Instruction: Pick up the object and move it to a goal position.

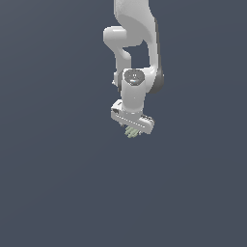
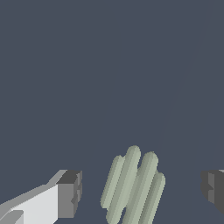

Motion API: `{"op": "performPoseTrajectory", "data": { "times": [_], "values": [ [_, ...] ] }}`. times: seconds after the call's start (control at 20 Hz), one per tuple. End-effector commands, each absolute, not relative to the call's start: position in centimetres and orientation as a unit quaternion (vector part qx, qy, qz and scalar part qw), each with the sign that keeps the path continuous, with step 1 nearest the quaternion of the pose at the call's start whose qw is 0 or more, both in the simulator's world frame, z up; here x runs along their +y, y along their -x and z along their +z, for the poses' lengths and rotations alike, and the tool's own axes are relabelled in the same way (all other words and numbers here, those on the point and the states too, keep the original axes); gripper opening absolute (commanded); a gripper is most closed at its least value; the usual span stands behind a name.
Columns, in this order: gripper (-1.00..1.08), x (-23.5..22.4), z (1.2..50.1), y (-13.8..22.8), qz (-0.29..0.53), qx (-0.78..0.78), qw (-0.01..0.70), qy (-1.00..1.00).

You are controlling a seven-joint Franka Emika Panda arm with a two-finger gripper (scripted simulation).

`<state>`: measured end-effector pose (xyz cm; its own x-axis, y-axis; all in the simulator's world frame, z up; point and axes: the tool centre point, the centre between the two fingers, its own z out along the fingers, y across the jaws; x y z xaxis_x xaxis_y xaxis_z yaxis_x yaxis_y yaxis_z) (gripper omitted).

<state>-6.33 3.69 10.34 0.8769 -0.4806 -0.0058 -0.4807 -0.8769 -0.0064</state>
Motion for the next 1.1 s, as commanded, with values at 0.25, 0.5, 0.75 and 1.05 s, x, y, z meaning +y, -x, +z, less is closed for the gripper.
{"op": "performPoseTrajectory", "data": {
  "times": [0.25,0.5,0.75,1.05],
  "values": [
    [1.0,5.1,8.1,9.3,0.001,0.327,0.002,0.945],
    [1.0,5.7,7.1,10.8,0.001,0.364,0.001,0.931],
    [1.0,6.0,6.5,11.7,0.0,0.387,0.0,0.922],
    [1.0,6.1,6.3,12.2,0.0,0.397,0.0,0.918]
  ]
}}
